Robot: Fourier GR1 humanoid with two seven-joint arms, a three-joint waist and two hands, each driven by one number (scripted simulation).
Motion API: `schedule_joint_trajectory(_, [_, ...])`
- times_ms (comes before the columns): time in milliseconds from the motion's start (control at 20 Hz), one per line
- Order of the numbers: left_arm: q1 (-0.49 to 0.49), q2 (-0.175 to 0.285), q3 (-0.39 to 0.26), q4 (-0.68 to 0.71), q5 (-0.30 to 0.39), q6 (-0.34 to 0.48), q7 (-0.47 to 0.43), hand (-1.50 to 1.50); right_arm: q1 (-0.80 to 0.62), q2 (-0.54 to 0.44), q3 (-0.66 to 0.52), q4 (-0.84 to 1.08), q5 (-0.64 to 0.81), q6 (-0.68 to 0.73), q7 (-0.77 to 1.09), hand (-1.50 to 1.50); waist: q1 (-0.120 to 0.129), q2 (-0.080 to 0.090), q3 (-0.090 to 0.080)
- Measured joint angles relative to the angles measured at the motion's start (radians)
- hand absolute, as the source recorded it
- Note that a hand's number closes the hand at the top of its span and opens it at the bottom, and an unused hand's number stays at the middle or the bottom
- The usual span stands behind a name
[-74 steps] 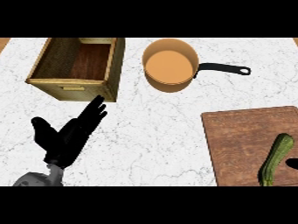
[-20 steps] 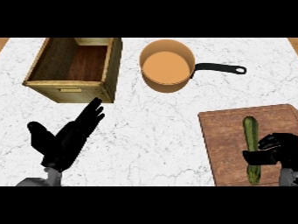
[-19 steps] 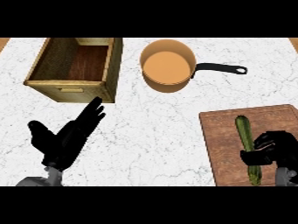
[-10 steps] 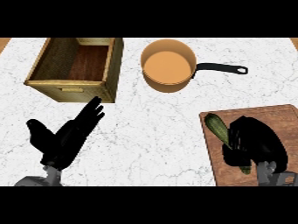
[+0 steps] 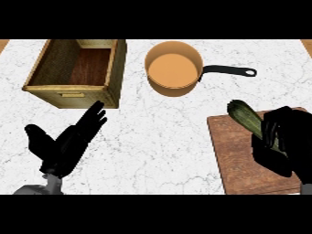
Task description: Pick the squash from the cutting board and place it in the pot
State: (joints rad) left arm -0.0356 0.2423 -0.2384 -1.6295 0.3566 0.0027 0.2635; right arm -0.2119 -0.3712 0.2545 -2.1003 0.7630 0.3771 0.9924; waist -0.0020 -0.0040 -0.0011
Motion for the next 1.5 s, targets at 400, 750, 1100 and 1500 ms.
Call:
schedule_joint_trajectory(400, [-0.016, -0.006, 0.026, 0.032, -0.003, -0.026, -0.009, 0.0, -0.28, 0.001, -0.116, -0.144, -0.077, 0.096, 0.031, 1.5, 0.003, 0.0, -0.001])
schedule_joint_trajectory(750, [0.004, -0.028, 0.012, 0.011, -0.028, -0.022, -0.009, 0.0, -0.575, 0.052, -0.218, -0.021, -0.167, 0.125, 0.046, 1.5, 0.01, 0.0, -0.001])
schedule_joint_trajectory(1100, [-0.001, -0.039, 0.011, -0.013, -0.036, -0.02, 0.016, 0.0, -0.817, 0.089, -0.279, 0.259, -0.154, 0.113, 0.025, 1.5, 0.017, 0.003, -0.001])
schedule_joint_trajectory(1500, [0.0, -0.049, 0.015, 0.019, -0.051, -0.045, -0.011, 0.0, -0.98, 0.135, -0.298, 0.661, -0.07, -0.003, -0.109, 1.5, 0.027, 0.01, 0.0])
